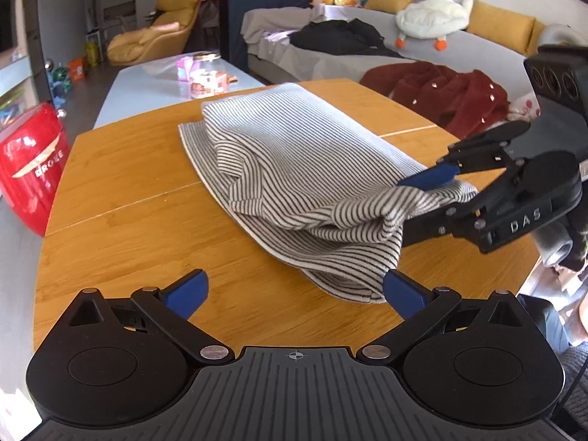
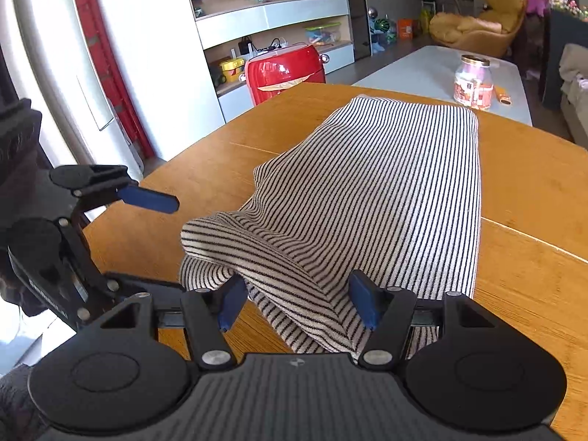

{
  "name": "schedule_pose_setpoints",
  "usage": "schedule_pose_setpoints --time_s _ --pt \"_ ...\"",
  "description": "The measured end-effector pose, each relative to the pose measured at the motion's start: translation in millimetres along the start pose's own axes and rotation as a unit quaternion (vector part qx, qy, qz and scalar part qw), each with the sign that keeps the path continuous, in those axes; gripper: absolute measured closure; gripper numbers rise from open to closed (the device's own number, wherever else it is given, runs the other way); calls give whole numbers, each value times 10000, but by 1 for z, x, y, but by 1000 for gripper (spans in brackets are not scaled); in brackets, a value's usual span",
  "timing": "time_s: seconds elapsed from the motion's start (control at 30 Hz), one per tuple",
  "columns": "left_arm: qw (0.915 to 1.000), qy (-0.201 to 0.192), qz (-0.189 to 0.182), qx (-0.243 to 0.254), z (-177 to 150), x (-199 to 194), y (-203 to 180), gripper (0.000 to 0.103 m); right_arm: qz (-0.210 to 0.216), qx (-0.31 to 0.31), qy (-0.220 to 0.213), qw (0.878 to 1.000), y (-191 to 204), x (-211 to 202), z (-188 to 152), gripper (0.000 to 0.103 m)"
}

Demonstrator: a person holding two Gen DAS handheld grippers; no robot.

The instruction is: Fold clothes

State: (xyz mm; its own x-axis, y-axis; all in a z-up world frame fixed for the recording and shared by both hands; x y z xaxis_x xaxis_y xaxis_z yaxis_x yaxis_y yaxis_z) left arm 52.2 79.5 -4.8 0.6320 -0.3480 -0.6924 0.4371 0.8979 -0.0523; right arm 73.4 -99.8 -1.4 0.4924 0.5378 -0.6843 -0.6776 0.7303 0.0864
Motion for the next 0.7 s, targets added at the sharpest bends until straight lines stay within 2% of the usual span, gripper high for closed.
schedule_pose_setpoints --time_s 0.13,0.23,0.33,0.37,0.47,0.6,0.7 --pt "9998 78 -81 138 -1 5 -10 0 185 568 73 9982 -14 2 6 42" --pt "9995 62 -167 274 -1 2 -15 0 216 611 49 9979 -15 3 5 42" --pt "9994 135 -34 307 -2 6 -14 0 219 614 30 9979 -16 6 7 42" --pt "9994 171 31 301 -3 9 -13 0 159 475 10 9987 -13 6 7 42" --pt "9996 136 160 168 1 13 -8 0 -438 -651 -105 9969 18 0 -1 34" --pt "9996 -38 271 -113 11 14 1 0 -845 -1316 -292 9873 27 2 -13 21" --pt "9987 -169 354 -324 18 16 7 0 -1140 -1793 -433 9762 34 5 -21 17"
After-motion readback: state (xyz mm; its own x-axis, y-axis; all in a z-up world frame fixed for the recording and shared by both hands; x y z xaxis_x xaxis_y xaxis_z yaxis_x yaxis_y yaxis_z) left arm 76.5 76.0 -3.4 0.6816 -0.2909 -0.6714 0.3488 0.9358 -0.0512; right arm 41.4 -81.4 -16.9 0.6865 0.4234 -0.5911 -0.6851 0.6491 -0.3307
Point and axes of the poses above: each gripper's, at about its wrist camera, not at the fingertips, and x roughly the way its jaws point, y to its left, z to its top, the point moved 3 cm from there along x, roughly the way its jaws point, and after that the axes turned 2 degrees about -z, right-handed, at the moved point
